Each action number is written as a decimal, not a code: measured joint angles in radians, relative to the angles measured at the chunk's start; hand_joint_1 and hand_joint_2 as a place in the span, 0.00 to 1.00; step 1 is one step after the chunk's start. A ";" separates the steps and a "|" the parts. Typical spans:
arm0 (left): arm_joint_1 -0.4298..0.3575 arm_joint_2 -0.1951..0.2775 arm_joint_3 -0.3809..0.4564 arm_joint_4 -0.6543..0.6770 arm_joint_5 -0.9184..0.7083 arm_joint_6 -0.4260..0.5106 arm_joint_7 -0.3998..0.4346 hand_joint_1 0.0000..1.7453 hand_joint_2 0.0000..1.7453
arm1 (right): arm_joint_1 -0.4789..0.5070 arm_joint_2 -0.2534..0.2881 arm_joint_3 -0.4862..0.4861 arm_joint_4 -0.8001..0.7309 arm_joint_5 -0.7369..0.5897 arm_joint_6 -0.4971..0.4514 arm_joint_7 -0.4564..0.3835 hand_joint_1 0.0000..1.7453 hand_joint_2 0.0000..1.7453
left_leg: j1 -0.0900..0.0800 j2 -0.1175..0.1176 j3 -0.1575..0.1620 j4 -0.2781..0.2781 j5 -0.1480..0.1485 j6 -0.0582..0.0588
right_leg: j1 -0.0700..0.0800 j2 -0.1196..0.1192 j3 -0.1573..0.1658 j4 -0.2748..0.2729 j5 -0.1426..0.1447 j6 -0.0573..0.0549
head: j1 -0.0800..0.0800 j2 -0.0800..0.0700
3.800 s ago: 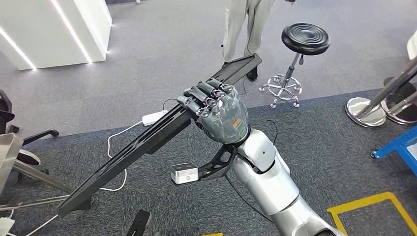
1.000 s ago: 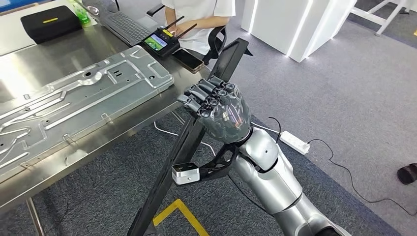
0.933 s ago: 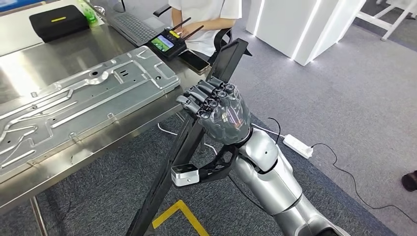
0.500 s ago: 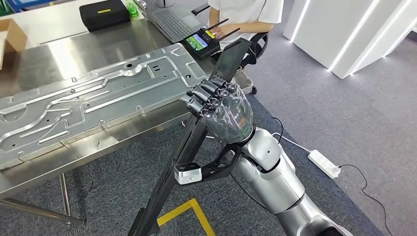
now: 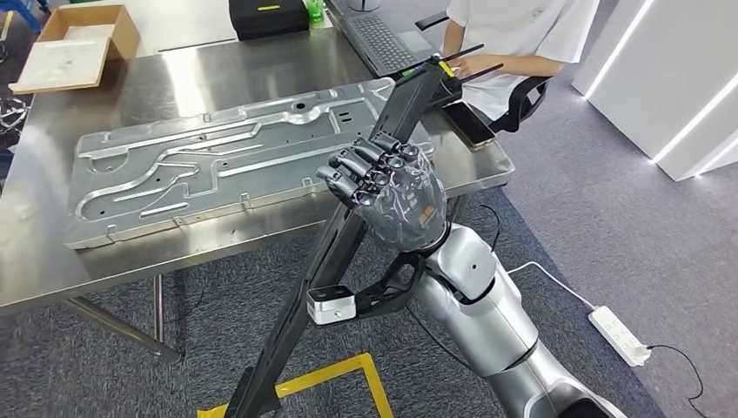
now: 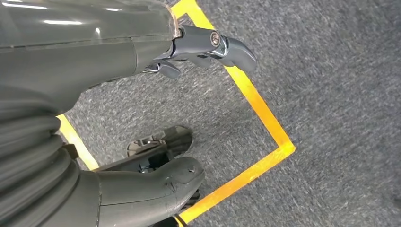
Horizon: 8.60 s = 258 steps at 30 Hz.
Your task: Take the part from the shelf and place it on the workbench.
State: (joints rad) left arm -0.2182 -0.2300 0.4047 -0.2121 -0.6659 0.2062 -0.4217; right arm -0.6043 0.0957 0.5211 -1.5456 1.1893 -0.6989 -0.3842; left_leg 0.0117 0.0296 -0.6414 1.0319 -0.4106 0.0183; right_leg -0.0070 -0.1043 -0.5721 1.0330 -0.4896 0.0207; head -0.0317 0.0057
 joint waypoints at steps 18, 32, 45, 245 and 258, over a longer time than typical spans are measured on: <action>-0.006 0.000 0.003 0.000 -0.006 -0.005 0.002 0.00 1.00 | -0.003 -0.001 -0.001 0.000 0.000 0.000 0.000 1.00 1.00 | 0.001 -0.071 -0.057 0.106 -0.056 -0.025 | -0.014 0.125 -0.018 -0.021 0.041 -0.035 | -0.002 0.000; -0.008 0.003 0.003 0.000 -0.033 0.012 0.006 0.00 1.00 | -0.008 -0.001 0.000 0.000 -0.022 0.000 -0.007 1.00 1.00 | 0.006 -0.021 0.012 -0.006 -0.002 0.008 | -0.008 0.052 -0.022 0.039 -0.019 0.006 | -0.001 0.000; -0.014 0.003 0.004 0.000 -0.032 -0.011 0.012 0.00 1.00 | -0.006 -0.006 -0.003 0.000 -0.034 0.000 -0.015 1.00 1.00 | -0.002 -0.053 0.012 -0.004 -0.005 -0.006 | -0.001 0.106 -0.035 -0.001 0.037 -0.017 | -0.002 0.000; -0.002 0.000 0.057 0.000 -0.043 -0.077 -0.040 0.00 1.00 | -0.478 -0.396 -0.170 0.621 -0.388 0.620 0.237 0.00 0.00 | -0.018 -0.036 0.018 0.006 -0.022 0.014 | -0.009 0.108 -0.060 0.008 0.052 -0.016 | 0.006 0.000; 0.002 0.001 0.065 0.000 -0.042 -0.083 -0.043 0.00 1.00 | -0.592 -0.400 -0.149 0.740 -0.447 0.704 0.239 0.00 0.00 | -0.010 -0.035 0.031 -0.004 -0.023 0.026 | -0.017 0.105 -0.088 0.063 0.049 0.016 | 0.008 0.000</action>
State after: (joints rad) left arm -0.2166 -0.2293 0.4697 -0.2121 -0.7074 0.1236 -0.4650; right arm -1.1961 -0.3046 0.3722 -0.8053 0.7425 0.0048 -0.1454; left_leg 0.0015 -0.0057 -0.6099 1.0281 -0.4334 0.0444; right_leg -0.0238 0.0005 -0.6605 1.0957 -0.4402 0.0369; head -0.0235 0.0057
